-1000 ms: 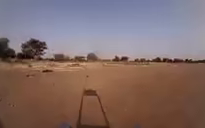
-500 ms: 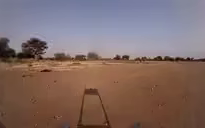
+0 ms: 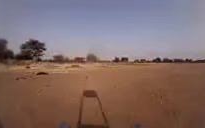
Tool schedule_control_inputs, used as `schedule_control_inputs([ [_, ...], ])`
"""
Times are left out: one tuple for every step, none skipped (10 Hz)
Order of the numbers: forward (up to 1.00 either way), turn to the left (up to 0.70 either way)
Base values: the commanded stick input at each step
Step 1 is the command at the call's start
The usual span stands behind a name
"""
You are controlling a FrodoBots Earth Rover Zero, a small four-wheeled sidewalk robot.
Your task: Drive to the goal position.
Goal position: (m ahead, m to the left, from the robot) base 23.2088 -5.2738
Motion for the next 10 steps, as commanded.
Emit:
schedule_control_inputs([
  [0.69, -0.34],
  [0.69, -0.34],
  [0.69, -0.34],
  [0.69, -0.34],
  [0.69, -0.15],
  [0.69, 0.0],
  [0.69, 0.0],
  [0.69, 0.0],
  [0.69, 0.0],
  [0.69, 0.0],
])
